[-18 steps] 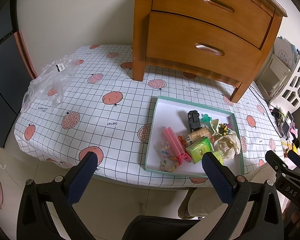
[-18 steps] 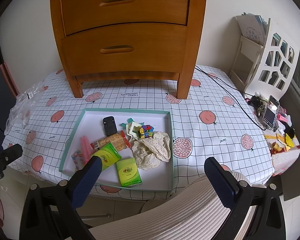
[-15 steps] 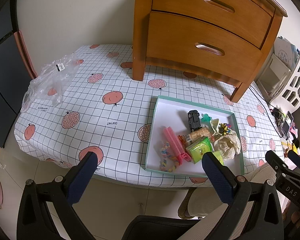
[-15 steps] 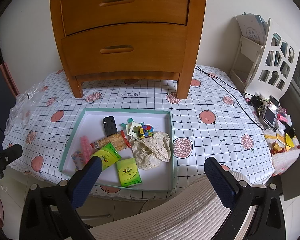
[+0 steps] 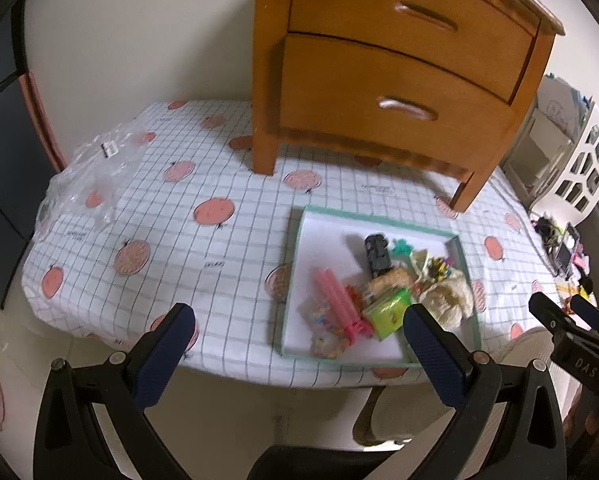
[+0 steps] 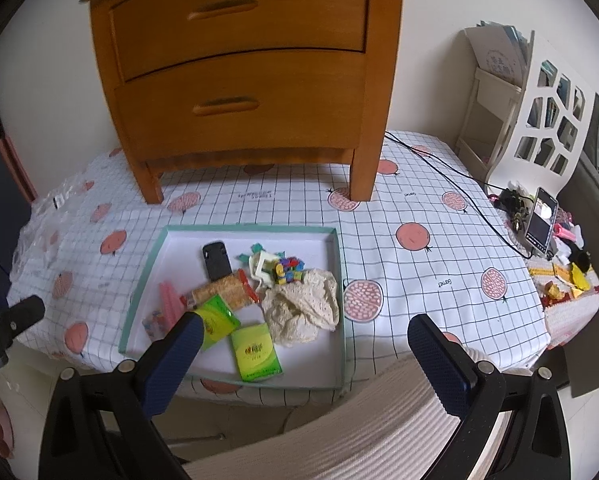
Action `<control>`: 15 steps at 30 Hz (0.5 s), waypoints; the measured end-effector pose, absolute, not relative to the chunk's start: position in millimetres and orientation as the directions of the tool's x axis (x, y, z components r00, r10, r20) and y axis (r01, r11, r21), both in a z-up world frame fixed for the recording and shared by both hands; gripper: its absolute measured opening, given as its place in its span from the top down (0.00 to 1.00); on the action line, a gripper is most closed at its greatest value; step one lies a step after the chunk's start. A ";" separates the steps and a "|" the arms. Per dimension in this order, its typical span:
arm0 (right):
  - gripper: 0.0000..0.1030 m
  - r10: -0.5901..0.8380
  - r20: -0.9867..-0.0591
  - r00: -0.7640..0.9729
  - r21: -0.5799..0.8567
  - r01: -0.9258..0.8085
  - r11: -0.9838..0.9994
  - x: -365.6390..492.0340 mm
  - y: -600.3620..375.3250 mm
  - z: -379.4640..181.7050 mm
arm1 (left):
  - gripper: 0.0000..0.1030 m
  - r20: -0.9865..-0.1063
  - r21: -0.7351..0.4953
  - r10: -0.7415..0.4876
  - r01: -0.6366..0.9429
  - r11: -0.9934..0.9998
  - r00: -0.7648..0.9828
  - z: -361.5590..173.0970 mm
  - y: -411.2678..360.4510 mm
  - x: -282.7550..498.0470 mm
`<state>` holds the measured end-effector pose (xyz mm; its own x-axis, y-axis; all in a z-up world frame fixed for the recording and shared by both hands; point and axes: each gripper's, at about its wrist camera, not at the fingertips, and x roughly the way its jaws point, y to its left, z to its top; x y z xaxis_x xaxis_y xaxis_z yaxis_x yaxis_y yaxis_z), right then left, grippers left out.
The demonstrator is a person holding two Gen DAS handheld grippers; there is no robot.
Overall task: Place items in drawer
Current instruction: 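Move both tools from the tray toward the nightstand's lower drawer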
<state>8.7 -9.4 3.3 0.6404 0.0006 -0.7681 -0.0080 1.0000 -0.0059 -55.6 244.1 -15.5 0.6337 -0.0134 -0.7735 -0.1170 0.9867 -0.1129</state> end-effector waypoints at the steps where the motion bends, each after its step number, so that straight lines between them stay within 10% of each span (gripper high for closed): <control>1: 0.00 0.006 -0.765 0.645 0.003 -0.005 1.000 12.5 -11.7 5.2 | 0.00 -0.769 -0.122 -0.026 -0.107 0.987 0.639 -14.2 244.5 -52.7; 15: 0.00 0.113 -0.644 0.756 0.157 -0.014 0.988 97.4 -50.0 39.2 | 0.00 -0.625 -0.152 -0.094 -0.003 0.988 0.775 12.4 244.6 52.1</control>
<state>97.4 -50.0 39.2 0.7563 0.1130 -0.6444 -0.0141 0.9875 0.1567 52.1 244.6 12.4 0.7747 -0.0940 -0.6253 -0.0027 0.9884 -0.1520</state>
